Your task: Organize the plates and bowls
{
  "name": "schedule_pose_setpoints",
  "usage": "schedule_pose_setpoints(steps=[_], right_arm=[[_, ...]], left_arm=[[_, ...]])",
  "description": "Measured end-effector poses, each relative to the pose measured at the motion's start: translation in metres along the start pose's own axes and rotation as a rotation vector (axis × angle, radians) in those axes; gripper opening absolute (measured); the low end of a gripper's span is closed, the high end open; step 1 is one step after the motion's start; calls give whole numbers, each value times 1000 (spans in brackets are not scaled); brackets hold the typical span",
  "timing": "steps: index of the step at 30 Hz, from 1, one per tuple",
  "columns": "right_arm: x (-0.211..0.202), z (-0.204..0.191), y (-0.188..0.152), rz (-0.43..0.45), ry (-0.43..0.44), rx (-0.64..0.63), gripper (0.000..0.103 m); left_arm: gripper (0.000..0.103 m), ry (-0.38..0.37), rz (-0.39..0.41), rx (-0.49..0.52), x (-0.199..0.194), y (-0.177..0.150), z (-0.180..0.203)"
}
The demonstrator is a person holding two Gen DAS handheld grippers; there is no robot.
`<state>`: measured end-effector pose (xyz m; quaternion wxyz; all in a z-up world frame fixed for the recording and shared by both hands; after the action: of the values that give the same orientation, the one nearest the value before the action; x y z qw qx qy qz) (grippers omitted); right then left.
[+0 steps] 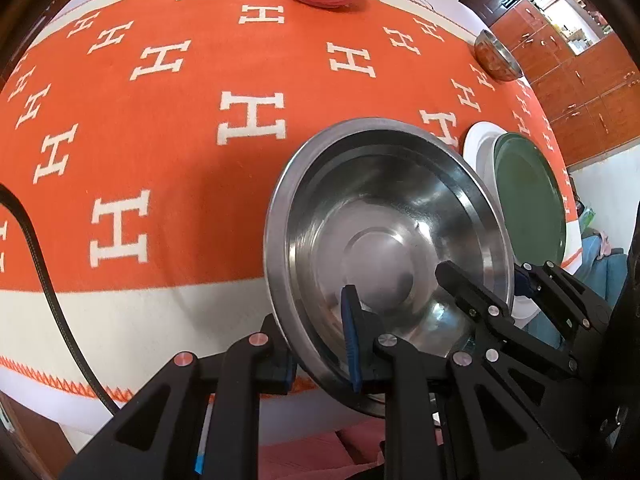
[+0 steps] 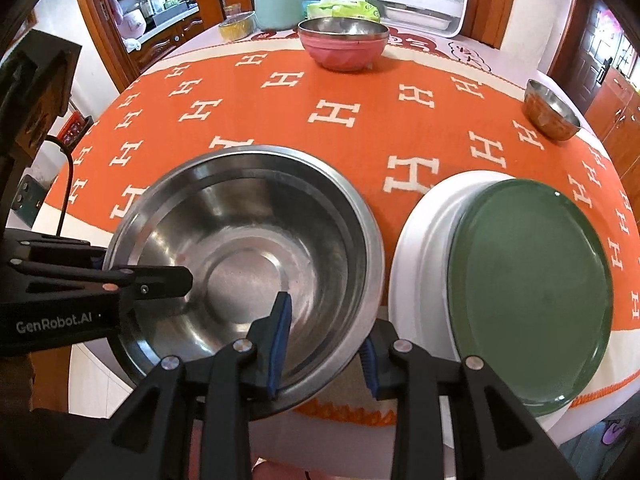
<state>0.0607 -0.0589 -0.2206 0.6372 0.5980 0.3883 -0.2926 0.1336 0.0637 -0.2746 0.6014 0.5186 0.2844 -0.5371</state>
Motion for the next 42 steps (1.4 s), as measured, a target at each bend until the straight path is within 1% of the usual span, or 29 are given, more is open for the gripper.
schedule_pose_setpoints(steps=[3,5,6,7,10,16,20,24,29,31,33,37,39,42], right_arm=[[4,-1,0,-14,-11,8,32],[5,-1,1,-12,-34,6,32],[4,-1,2,-10,-49,7,34],[4,-1,2,-8,-57,15,38],[3,2,5,4,-72,39,44],[1,10,10,17,-130,97,45],[-3,16,16,35,-167,141,45],[-8,23,26,57,-199,177,49],[-16,29,46,100,-229,194,50],[-20,30,56,121,-238,189,50],[-24,32,68,146,-247,181,50],[-29,37,96,191,-251,177,50],[-30,37,108,208,-248,177,50],[-31,38,129,237,-245,167,50]], left_arm=[[18,-4,-7,6,2,4,-2],[18,-5,-5,17,2,6,-3],[18,-3,-2,24,2,8,-4],[18,0,0,28,2,9,-4],[18,3,9,47,0,16,-9],[21,-21,15,76,-7,23,-12],[21,-34,4,117,-14,31,-12],[24,-53,17,146,-27,42,-9],[26,-52,35,194,-45,63,-7],[26,-50,47,199,-54,78,-9],[31,-39,66,213,-63,91,-11],[32,-17,80,240,-79,122,-15],[38,-1,76,254,-85,137,-19],[46,45,86,296,-91,157,-20]])
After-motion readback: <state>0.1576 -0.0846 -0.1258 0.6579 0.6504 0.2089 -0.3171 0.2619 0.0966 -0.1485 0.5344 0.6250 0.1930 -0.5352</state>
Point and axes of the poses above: each gripper's, at about its wrist camera, not at the fingertips, and x roughly the way its jaws point, z to its right, y to its top, the point moved 4 cm from there along x, roughly the way its jaws point, and after that the axes turned 9 degrees about z, right-handed, at the moved point
